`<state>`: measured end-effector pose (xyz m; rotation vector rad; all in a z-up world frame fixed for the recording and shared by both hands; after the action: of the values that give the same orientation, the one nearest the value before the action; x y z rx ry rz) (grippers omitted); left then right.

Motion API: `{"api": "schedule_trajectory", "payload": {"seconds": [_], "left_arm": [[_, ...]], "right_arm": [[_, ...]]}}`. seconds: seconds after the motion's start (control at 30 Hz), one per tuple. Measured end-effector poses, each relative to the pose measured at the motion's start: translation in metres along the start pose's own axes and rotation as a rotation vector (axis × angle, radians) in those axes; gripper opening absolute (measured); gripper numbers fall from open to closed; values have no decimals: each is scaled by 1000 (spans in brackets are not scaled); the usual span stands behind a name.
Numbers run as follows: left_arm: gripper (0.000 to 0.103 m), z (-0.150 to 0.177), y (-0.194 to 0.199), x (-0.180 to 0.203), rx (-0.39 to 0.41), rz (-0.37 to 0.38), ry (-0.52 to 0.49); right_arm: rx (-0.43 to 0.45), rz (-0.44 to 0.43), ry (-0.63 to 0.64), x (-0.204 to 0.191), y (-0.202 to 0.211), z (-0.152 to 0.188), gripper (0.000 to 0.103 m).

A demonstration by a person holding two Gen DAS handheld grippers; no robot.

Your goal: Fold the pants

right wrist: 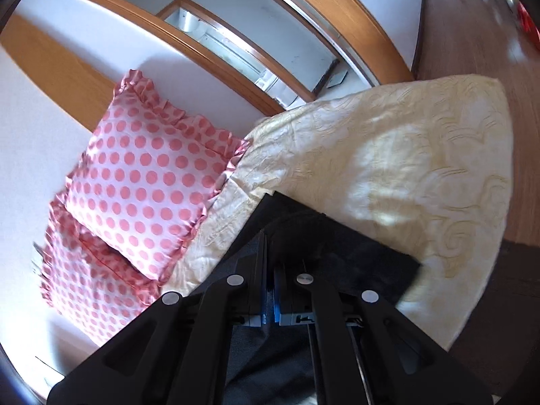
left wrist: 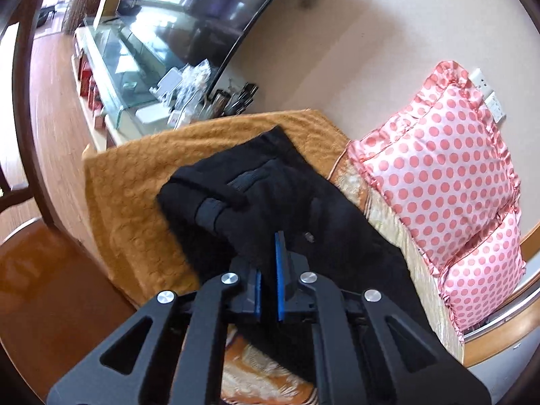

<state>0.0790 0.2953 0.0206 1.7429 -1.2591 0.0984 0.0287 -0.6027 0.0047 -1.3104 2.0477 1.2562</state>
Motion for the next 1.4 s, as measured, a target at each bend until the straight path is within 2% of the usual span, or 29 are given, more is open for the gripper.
{"api": "schedule_trajectory", "payload": {"seconds": [0.07, 0.27, 0.37, 0.57, 0.67, 0.8, 0.97, 1.0, 1.07, 1.1, 1.13, 1.17, 1.23, 1.3, 1.33, 1.4], "left_arm": [[6, 4, -3, -8, -11, -8, 4], [6, 7, -4, -7, -3, -29, -28], [6, 8, -4, -10, -8, -32, -28], [6, -1, -2, -2, 9, -35, -50], [6, -6, -3, 1, 20, -48, -75], [6, -4, -11, -10, -11, -57, -48], [8, 4, -11, -10, 1, -70, -89], [13, 6, -9, -9, 9, -70, -100], [36, 9, -4, -9, 17, -70, -108], [56, 11, 1, -9, 29, -77, -110], [64, 12, 9, -11, 60, -90, -115], [65, 13, 14, -11, 84, -101, -122], [73, 16, 32, -4, 159, -144, -183], [80, 21, 47, 9, 219, -153, -242], [83, 24, 53, 21, 241, -136, -283], [88, 35, 59, 44, 250, -84, -359]], "right_arm": [[-13, 33, 26, 6, 0, 5, 2], [-57, 63, -6, 24, -6, 16, 2], [-36, 54, -9, 23, 4, 21, 2], [26, 26, 69, 5, 24, 10, 2], [10, 85, 94, 9, 20, 15, 2], [-6, 96, 38, 25, 17, 24, 2], [-31, 129, 86, 27, 14, 29, 3], [-36, 140, 102, 26, 15, 29, 4], [-36, 152, 115, 25, 19, 28, 8], [-34, 163, 122, 25, 23, 27, 9], [-27, 177, 127, 26, 25, 27, 13], [-10, 207, 137, 25, 30, 26, 21], [29, 276, 173, 21, 39, 23, 23], [91, 375, 233, 12, 47, 20, 28], [142, 406, 292, -2, 53, 19, 28], [189, 385, 380, -29, 57, 21, 28]]}}
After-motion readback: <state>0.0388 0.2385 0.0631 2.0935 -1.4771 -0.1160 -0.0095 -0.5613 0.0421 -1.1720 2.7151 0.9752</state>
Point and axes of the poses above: each gripper's, at about its wrist camera, not at the fingertips, and y roughly against the way its jaws point, x to its right, z to its underside, the point moved 4 cm from there along -y, roughly the way its jaws point
